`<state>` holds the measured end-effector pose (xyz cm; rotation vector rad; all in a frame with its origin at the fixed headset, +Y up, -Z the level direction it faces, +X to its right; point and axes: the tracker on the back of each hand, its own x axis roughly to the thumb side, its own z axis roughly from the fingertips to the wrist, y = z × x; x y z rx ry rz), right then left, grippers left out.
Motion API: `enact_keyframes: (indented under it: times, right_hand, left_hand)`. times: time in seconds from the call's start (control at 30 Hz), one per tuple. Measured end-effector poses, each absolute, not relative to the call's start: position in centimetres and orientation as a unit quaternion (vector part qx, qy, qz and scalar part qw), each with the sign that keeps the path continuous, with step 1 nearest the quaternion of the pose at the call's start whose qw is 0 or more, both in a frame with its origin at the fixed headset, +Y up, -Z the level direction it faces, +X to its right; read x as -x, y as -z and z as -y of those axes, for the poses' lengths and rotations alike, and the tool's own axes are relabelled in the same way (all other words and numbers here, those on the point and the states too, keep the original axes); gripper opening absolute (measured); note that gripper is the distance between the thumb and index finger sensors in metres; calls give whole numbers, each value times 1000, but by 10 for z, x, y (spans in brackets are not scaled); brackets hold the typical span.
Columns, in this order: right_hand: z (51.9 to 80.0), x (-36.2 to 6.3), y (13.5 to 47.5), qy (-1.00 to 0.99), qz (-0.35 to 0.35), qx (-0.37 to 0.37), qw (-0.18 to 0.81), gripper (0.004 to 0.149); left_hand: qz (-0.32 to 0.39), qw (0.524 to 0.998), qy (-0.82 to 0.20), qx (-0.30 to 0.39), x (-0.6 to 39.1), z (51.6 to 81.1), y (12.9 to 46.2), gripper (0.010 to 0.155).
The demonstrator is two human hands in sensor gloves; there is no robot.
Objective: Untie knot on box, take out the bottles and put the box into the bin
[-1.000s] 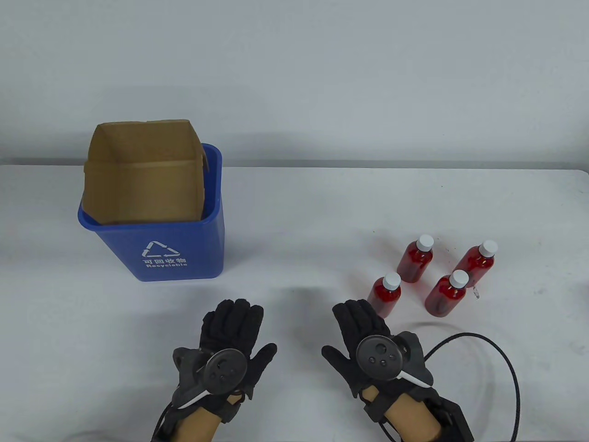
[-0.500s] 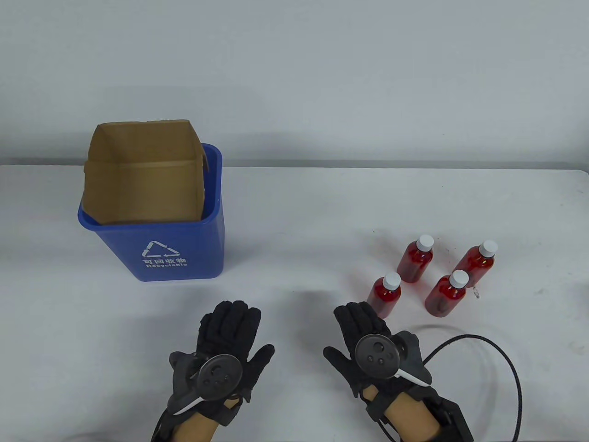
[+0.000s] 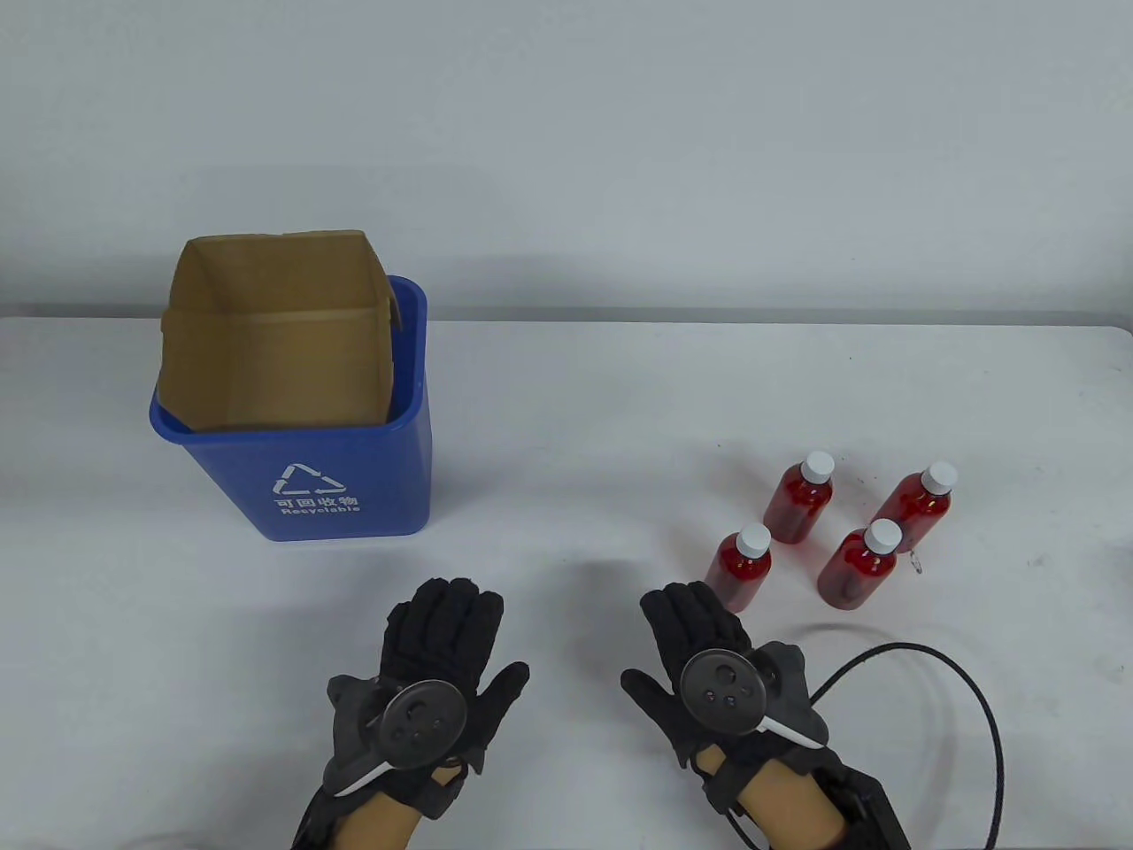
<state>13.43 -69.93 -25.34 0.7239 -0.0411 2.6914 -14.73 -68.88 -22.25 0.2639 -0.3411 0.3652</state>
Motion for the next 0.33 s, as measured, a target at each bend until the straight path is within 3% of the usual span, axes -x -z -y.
enact_keyframes:
  times: [0.33]
  right_hand:
    - [696, -137, 253, -950, 20, -255, 181, 79]
  left_hand:
    - [170, 962, -176, -121, 145, 691, 222, 76]
